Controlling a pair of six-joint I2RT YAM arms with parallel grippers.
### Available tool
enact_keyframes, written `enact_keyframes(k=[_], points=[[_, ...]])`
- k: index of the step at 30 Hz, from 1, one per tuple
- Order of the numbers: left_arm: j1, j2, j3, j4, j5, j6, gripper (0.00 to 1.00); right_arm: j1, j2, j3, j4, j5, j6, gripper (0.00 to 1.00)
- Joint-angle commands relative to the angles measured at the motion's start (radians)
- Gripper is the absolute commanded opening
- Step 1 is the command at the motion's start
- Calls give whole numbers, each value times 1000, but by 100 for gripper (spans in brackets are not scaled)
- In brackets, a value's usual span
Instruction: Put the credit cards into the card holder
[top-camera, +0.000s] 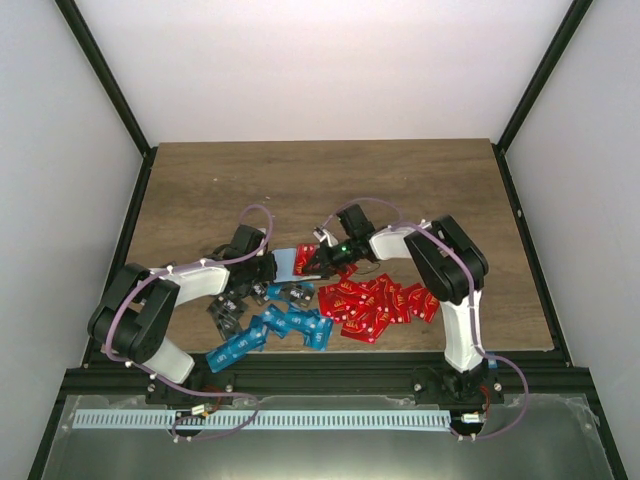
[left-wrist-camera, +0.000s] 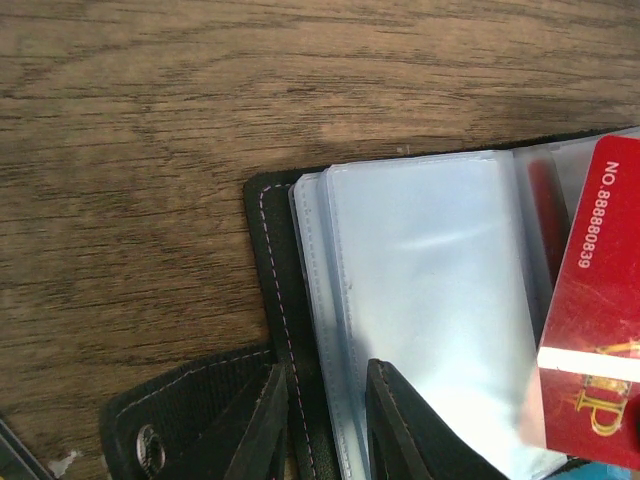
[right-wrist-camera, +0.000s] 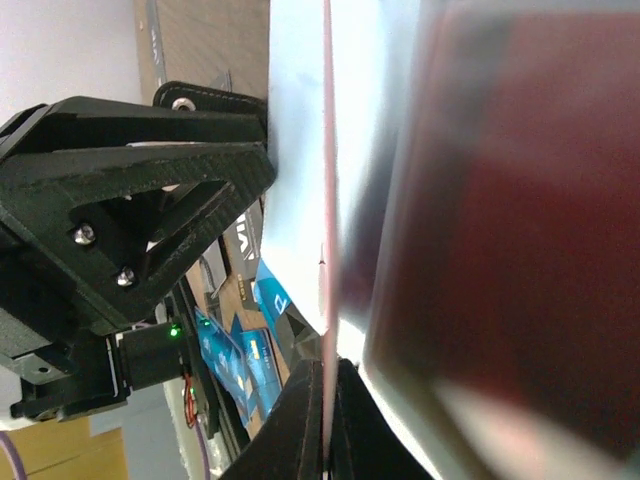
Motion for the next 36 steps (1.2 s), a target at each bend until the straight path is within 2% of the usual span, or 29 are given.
enact_keyframes(k=[1,5,14,28,31,36], points=[[-3,28,4,-4,-3,-5,24,10,36,-1,27,-90,10,1],[-3,29,4,-4,0,-4,24,11,48,9,16,-130,6,1],[-5,23,-3,17,43,18,24,10,117,121,-139,-156,-66,1],[-6,19,-8,26,57,27,24,9,169,218,-228,-208,-110,1],[-6,19,-8,27,56,26,24,9,163,229,-258,-181,-129,6],[-6,18,-7,25,51,25,24,9,136,250,-341,-102,-183,22]])
